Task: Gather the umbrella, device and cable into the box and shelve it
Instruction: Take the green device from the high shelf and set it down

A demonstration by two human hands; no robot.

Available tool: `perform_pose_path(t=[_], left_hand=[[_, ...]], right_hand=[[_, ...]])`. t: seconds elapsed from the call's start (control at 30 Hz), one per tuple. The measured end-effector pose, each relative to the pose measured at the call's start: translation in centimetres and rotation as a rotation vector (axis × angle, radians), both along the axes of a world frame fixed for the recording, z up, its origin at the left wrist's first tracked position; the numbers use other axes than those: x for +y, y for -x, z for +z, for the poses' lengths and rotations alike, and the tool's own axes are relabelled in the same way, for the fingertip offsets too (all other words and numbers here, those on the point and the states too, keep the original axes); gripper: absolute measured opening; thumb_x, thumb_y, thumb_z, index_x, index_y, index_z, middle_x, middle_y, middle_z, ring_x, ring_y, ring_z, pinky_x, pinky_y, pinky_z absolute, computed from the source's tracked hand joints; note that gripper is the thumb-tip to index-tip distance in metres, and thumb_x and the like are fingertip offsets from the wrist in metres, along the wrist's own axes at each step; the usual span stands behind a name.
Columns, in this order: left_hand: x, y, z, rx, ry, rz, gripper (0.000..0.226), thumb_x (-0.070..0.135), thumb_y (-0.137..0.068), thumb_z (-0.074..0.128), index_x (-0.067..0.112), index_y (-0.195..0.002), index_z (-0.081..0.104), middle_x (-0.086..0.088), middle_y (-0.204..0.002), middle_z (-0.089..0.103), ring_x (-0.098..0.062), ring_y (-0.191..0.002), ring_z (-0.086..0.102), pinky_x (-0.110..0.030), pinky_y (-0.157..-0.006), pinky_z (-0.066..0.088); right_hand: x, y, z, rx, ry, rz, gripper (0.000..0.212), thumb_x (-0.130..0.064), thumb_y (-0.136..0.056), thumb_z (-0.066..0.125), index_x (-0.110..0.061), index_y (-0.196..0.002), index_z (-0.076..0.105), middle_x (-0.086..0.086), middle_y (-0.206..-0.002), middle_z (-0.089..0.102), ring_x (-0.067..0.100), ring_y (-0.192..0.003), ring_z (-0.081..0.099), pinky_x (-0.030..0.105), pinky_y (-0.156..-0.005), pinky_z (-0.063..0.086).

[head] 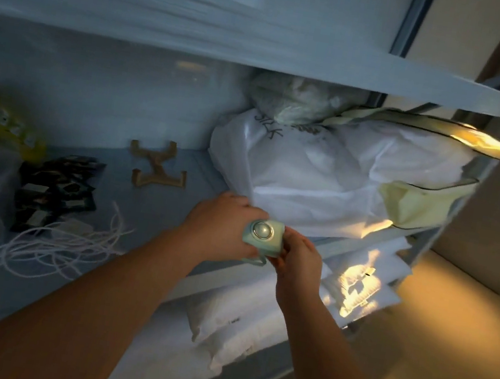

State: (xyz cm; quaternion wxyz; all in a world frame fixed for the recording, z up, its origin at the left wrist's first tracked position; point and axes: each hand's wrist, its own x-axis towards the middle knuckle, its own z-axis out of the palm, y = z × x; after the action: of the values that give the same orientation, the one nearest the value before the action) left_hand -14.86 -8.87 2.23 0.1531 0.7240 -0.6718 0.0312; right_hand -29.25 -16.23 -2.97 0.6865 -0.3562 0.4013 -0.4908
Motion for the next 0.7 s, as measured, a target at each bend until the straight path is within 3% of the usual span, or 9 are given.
perform_pose_path(t=[0.13, 0.3, 0.37, 0.5, 0.7], left_hand=[[-1.0, 7.4, 0.5, 0.016, -0.003, -0.089, 0.073, 0.064, -0.064, 0.066, 0.049, -0.134, 0.050, 0.013, -0.114, 0.055, -0.017, -0.113, 0.046, -0.041, -0.089, 0.048], [-2.2, 18.1, 0.8, -0.023, 0.007, -0.200, 0.076, 0.074, -0.064, 0.060, 0.051, -0.135, 0.046, 0.016, -0.116, 0.056, -0.014, -0.112, 0.046, -0.034, -0.076, 0.044], [-2.7, 22.4, 0.7, -0.025, 0.013, -0.255, 0.080, 0.079, -0.062, 0.054, 0.050, -0.136, 0.046, 0.016, -0.119, 0.057, -0.014, -0.113, 0.046, -0.034, -0.075, 0.042], [-4.1, 30.9, 0.5, -0.035, 0.037, -0.375, 0.072, 0.075, -0.066, 0.060, 0.051, -0.133, 0.046, 0.015, -0.111, 0.056, -0.014, -0.108, 0.047, -0.033, -0.070, 0.039], [-6.5, 42.5, 0.7, -0.015, 0.037, -0.578, 0.074, 0.068, -0.069, 0.068, 0.049, -0.136, 0.045, 0.013, -0.120, 0.054, -0.014, -0.116, 0.043, -0.039, -0.085, 0.047]], right_hand=[[0.2, 7.9, 0.1, 0.004, 0.003, -0.099, 0.021, -0.005, -0.093, 0.055, 0.000, -0.108, 0.069, 0.025, -0.110, 0.070, 0.040, -0.106, 0.068, 0.039, -0.075, 0.061], [0.8, 19.2, 0.2, 0.008, 0.006, -0.206, 0.020, -0.006, -0.093, 0.055, -0.002, -0.106, 0.070, 0.023, -0.110, 0.070, 0.038, -0.104, 0.069, 0.037, -0.071, 0.060], [1.1, 23.9, 0.3, 0.019, -0.001, -0.244, 0.018, -0.007, -0.093, 0.056, -0.004, -0.105, 0.069, 0.024, -0.110, 0.070, 0.039, -0.104, 0.069, 0.042, -0.078, 0.061], [1.6, 32.8, 0.4, 0.035, -0.004, -0.369, 0.013, -0.008, -0.093, 0.059, -0.007, -0.100, 0.070, 0.021, -0.105, 0.072, 0.034, -0.094, 0.072, 0.044, -0.078, 0.060], [2.5, 44.3, 0.6, 0.006, 0.016, -0.575, 0.010, -0.005, -0.094, 0.060, -0.006, -0.092, 0.070, 0.019, -0.100, 0.072, 0.028, -0.085, 0.070, 0.034, -0.063, 0.058]])
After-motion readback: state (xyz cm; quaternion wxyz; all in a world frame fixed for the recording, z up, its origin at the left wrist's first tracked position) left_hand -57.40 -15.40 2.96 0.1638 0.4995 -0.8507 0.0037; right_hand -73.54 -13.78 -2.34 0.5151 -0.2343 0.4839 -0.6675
